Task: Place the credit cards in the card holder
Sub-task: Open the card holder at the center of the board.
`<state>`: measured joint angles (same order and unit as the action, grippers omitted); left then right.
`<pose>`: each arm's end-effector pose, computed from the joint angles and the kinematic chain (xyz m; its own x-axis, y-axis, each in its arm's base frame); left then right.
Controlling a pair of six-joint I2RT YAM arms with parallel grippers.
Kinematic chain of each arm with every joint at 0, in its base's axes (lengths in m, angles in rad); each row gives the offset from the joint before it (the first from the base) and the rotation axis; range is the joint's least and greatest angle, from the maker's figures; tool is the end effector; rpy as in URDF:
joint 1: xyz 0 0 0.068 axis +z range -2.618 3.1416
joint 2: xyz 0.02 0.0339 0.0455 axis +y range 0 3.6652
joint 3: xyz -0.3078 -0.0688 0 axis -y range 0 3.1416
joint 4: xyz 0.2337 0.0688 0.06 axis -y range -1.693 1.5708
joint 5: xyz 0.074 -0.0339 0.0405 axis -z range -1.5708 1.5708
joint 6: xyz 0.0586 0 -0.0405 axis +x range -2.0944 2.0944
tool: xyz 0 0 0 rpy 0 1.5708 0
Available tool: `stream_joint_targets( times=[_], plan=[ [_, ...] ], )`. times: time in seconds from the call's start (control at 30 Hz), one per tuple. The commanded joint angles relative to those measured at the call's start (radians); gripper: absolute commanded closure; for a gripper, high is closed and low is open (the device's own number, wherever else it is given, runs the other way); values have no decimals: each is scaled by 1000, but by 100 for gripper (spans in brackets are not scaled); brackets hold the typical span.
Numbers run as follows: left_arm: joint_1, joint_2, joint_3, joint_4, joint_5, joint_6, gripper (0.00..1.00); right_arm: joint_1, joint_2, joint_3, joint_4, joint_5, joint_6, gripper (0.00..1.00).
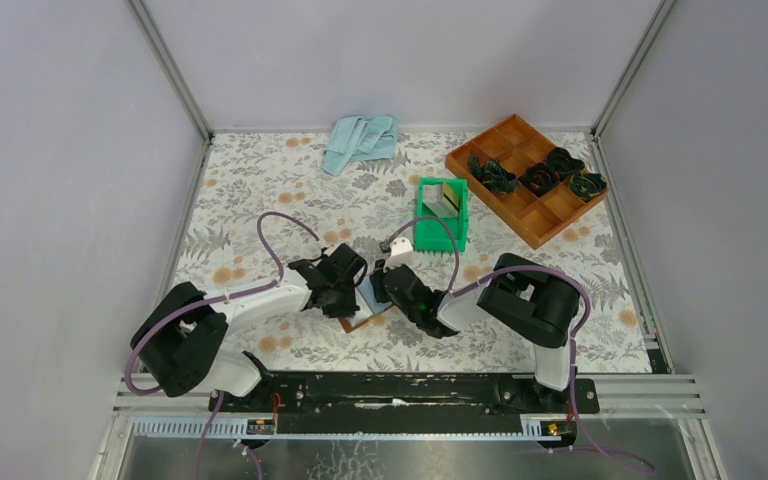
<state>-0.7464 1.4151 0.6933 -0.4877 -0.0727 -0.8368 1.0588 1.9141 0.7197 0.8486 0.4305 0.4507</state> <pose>0.1748 -0.1559 0.1843 -0.9488 -0.1311 -0.2872 -0.0689 0.9737 -0.2170 0.2100 0.3237 0.1649 -0.4108 0.0770 -0.9085 -0.4676 0.8376 0.2825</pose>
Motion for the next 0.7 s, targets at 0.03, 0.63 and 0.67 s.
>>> stream_joint_targets(
  times=[0.03,0.63,0.67],
  plan=[
    [-9,29,-21,98,-52,-37,86,9,32,-25,-174,-20,28,80],
    [-9,32,41,69,-108,-2,86,9,-96,13,-273,-26,11,74],
    [-9,33,48,67,-108,0,86,9,-100,16,-274,-24,7,74]
  ],
)
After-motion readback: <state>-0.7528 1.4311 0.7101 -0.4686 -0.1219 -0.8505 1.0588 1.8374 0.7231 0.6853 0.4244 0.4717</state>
